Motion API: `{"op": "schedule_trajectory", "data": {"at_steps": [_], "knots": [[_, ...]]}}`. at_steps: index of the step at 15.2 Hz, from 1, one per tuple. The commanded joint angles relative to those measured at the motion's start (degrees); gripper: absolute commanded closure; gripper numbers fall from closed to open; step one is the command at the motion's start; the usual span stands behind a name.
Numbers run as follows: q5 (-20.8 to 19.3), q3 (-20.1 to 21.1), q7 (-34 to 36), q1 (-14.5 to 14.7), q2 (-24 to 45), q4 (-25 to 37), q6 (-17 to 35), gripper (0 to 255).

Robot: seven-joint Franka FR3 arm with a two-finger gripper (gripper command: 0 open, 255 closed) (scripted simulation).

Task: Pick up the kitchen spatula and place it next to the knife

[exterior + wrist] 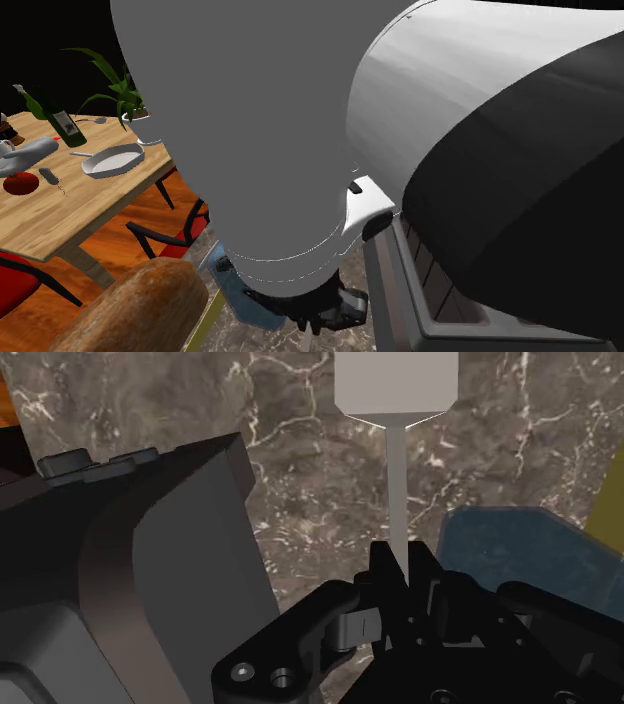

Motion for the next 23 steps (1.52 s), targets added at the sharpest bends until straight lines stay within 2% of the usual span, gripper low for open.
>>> {"op": "schedule_trajectory", "data": {"at_steps": [1, 4, 8, 13, 23], "knots": [[-5.09, 3.1, 6.42, 0.89, 5.76, 3.78, -0.87, 255], [-13.26, 4.53, 15.25, 5.65, 14.82, 9.6, -3.16, 255], [-21.38, 1.78, 23.8, 16.22, 24.98, 18.66, -7.3, 255], [-27.99, -2.36, 30.02, 29.23, 35.24, 31.68, -13.0, 255], [-29.98, -3.74, 31.61, 29.0, 37.21, 26.36, -6.63, 255]]}}
